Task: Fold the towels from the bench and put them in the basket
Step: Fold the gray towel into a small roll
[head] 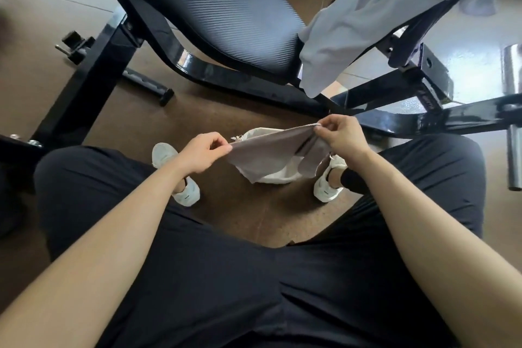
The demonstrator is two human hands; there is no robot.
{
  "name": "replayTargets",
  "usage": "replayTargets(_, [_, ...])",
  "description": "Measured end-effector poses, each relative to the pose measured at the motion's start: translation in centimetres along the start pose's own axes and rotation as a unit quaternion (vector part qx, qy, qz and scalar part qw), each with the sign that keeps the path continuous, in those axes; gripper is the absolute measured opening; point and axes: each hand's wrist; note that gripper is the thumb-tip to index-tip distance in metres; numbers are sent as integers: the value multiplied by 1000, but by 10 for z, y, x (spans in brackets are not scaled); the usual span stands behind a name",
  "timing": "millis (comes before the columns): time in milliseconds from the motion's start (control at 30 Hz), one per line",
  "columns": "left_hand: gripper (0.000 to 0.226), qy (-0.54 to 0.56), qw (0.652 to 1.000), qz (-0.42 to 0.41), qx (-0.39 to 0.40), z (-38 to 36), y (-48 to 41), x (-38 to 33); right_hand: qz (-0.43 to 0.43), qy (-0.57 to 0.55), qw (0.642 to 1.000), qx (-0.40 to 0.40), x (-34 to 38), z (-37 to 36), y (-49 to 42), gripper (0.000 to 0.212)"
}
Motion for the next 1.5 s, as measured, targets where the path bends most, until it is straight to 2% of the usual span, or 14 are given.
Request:
replayTargets(67, [8,53,997,1,-57,0,-7,-4,-23,12,1000,0,-1,-1,-3,2])
replayTargets(167, [7,154,981,-13,-115,-2,-15,-10,-34,-11,999,-3,2,-2,0,14])
replayTargets(267, [9,243,963,-7,-118,-5,-17,-18,-51,-81,995,23,8,-6,5,8])
replayTargets(367, [12,312,943,13,-113,-7,-18,-32,-61,-138,985,89,18,-12,9,14])
replayTargets(433, [13,354,928,25,-110,-6,-18,-40,-44,-154,977,138,24,-14,12,23])
replayTargets(500, [15,402,910,25,-101,-5,-18,-41,-17,-132,975,180,30,-16,14,41])
replayTargets(567, [19,436,895,25,-89,-2,-17,-41,16,-106,975,195,37,-18,19,52])
replayTargets(667, [22,437,895,18,-84,-3,-13,-44,81,-95,978,165,49,-23,26,34])
replayTargets(833, [19,428,895,9,-125,-7,-3,-51,142,-71,979,129,61,-28,30,11])
replayTargets(1067, [15,451,886,2,-112,-16,4,-58,235,28,968,86,60,-35,26,4])
replayTargets(1233, [20,440,894,-19,-85,-17,5,-65,191,-18,972,132,66,-30,34,3])
replayTargets(1367, [23,414,908,-38,-55,-19,8,-69,183,-9,978,104,65,-38,32,6])
replayTargets(1500, [23,432,899,-41,-51,-17,11,-72,176,1,982,71,66,-45,30,8])
Point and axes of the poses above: each hand's wrist, its own y-axis away from the middle knuckle, its own z-axis out of the back of the hand, x = y × z, and after that the axes turned 8 degrees about -z, right-handed
